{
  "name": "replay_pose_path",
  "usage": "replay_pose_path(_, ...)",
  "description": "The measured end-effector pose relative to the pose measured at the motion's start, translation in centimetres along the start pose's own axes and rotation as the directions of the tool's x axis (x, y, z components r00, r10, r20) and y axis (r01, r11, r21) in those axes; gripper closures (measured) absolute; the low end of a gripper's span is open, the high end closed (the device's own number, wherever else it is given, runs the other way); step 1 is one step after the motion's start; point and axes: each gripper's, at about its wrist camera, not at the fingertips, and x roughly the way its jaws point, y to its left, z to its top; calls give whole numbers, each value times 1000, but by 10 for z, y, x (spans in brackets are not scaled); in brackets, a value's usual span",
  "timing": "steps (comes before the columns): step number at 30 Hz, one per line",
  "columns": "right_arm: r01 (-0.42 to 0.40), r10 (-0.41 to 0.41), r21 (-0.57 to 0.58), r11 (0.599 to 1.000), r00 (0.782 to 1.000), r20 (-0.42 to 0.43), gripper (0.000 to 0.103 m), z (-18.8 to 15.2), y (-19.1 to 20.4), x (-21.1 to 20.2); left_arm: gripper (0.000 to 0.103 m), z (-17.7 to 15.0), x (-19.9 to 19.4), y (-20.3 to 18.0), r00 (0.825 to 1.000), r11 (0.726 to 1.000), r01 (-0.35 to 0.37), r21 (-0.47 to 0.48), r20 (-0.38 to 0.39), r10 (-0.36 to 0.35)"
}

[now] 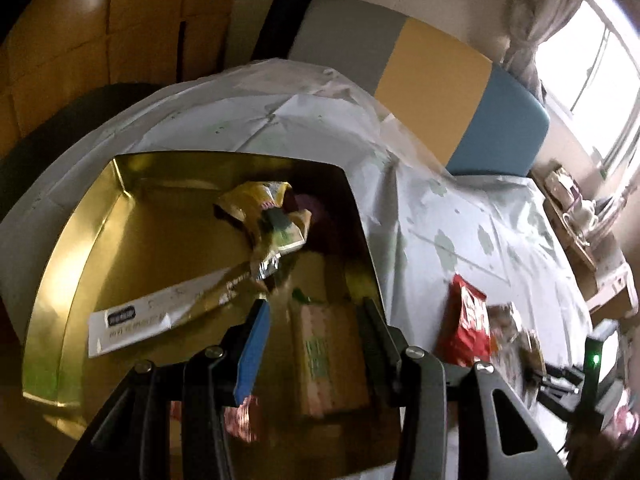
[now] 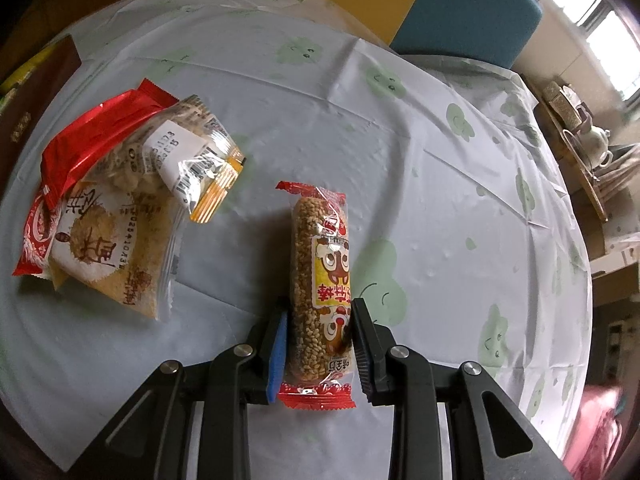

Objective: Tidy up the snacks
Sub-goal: 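Carry the yellow bag into the gold box and open the left gripper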

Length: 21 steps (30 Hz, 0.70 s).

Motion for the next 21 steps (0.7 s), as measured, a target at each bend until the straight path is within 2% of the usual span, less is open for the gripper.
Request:
replay_pose_path(4, 7, -7, -12, 1000, 1000, 5, 72, -1, 1, -2, 57, -13, -8, -9, 999, 998, -30, 59, 11, 30)
replay_pose_path(10, 17, -16, -23, 1000, 1000, 9, 72, -2, 3, -2, 57, -30, -21, -17, 999, 994, -32, 108, 19, 31)
replay_pose_path(21, 21, -20, -28, 999, 1000, 16, 72, -3, 6, -2, 57, -44, -26, -14, 999, 993, -32, 114, -4, 33)
